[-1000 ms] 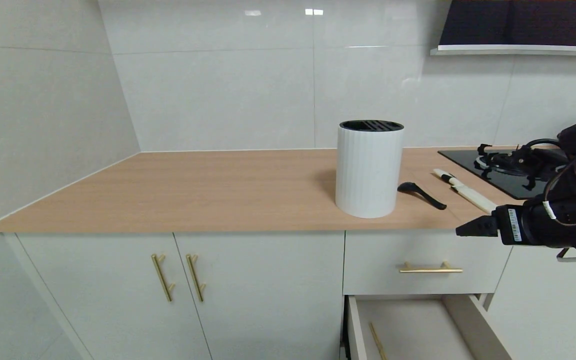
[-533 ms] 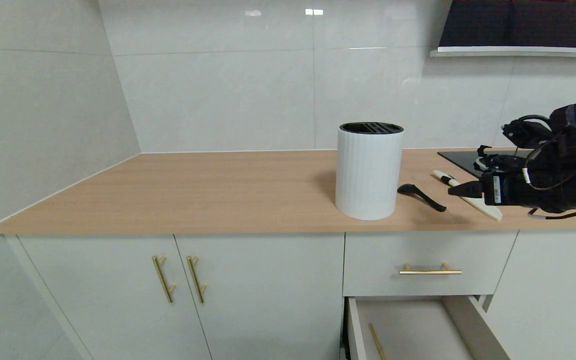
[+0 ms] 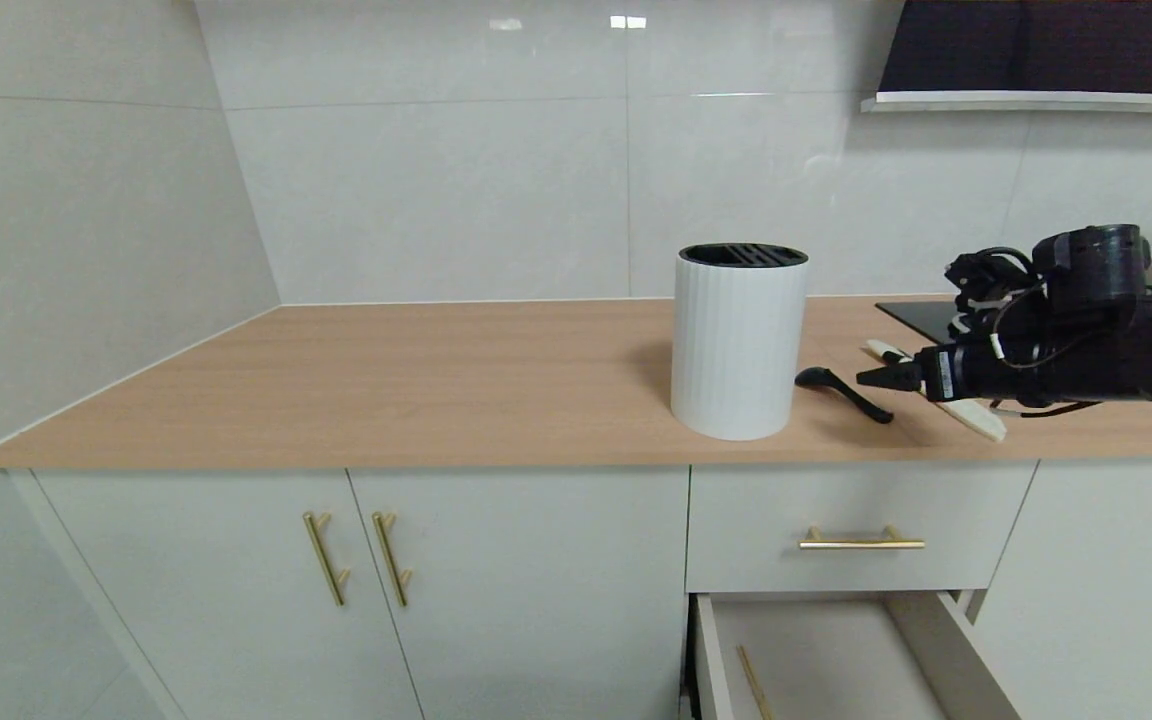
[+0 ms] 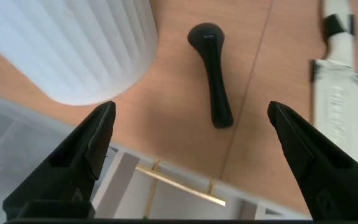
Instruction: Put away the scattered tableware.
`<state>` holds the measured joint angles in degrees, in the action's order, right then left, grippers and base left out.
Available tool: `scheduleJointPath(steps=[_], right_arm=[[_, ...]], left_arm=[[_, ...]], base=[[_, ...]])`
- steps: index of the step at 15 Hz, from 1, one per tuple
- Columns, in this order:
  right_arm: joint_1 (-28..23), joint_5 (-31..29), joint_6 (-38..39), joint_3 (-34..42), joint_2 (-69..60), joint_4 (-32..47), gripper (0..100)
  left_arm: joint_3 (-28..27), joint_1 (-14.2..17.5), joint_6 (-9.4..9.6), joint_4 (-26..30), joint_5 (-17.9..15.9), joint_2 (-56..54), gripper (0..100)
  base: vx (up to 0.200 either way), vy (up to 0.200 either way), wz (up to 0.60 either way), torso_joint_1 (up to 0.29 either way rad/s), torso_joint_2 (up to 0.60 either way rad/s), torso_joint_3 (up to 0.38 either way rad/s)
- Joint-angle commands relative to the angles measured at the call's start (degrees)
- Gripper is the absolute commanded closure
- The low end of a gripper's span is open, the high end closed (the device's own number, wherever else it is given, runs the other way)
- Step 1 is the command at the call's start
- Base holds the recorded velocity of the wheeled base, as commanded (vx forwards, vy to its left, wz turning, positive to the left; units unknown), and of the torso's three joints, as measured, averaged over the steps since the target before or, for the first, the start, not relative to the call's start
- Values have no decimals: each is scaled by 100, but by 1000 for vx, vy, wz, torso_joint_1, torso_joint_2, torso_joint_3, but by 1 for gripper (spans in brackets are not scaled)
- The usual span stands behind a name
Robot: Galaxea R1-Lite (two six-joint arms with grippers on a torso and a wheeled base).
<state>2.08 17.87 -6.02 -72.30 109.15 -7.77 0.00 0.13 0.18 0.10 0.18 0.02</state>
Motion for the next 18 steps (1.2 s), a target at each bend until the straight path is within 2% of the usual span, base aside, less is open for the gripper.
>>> scheduleJointPath(steps=[1, 5, 6, 8, 15, 18], right_arm=[[2, 6, -48, 102, 387, -278, 0], [2, -3, -66, 85, 660, -533, 0], [-6, -12, -48, 111, 897, -1052, 0], [-6, -38, -48, 120, 1117, -1465, 0], [-6, -117, -48, -12, 1354, -1491, 0], [-6, -522, -66, -91, 1468, -1491, 0]], left_arm=[[0, 4, -1, -1, 8, -2, 0], [0, 4, -1, -1, 8, -2, 0], [0, 4, -1, -1, 8, -2, 0], [0, -5, -1, -1, -1, -2, 0], [0, -5, -1, -1, 8, -2, 0], [0, -5, -1, -1, 8, -2, 0]], base=[[0, 0, 0, 0, 0, 0], [0, 0, 0, 0, 0, 0], [0, 0, 0, 0, 0, 0], [0, 0, 0, 0, 0, 0], [0, 0, 0, 0, 0, 0], [0, 0, 0, 0, 0, 0]])
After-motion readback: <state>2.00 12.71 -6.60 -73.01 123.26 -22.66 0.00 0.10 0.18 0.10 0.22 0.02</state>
